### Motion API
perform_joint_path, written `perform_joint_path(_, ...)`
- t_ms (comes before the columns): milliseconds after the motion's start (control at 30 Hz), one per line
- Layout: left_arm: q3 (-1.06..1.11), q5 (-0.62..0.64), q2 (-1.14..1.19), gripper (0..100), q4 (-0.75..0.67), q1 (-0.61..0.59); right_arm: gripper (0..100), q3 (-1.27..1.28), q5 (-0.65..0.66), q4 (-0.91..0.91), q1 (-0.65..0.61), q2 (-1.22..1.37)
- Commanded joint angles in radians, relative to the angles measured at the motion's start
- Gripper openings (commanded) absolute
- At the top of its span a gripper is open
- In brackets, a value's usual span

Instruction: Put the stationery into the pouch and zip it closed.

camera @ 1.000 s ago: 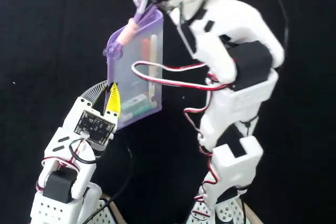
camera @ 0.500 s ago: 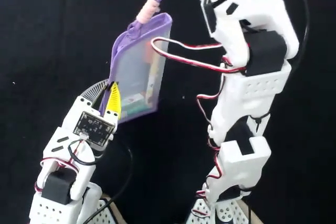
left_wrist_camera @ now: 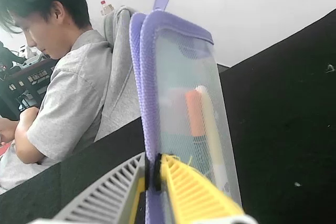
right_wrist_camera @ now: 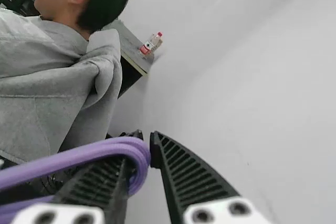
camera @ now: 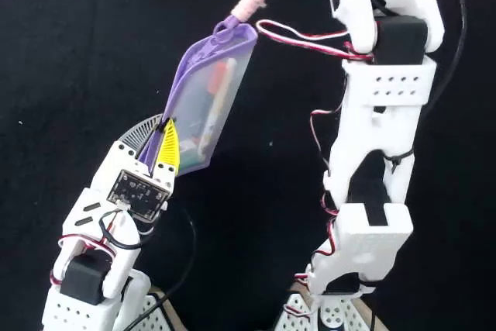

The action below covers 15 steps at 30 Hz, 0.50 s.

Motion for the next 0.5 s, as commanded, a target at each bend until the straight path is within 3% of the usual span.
perform_joint_path(0, -0.058, 0.006, -0.006, 3, -0.005, -0.002, 1.1, 0.047, 0.009, -0.086, 0.083, -0.031)
perform_joint_path(200, -0.048, 0.054, -0.075, 3, 0.000, -0.002, 1.1, 0.186, 0.006, -0.193, 0.126, -0.024)
perform_joint_path(467, -0.047, 0.071, -0.081, 3, -0.003, -0.002, 1.1, 0.199, 0.005, -0.198, 0.186, 0.128)
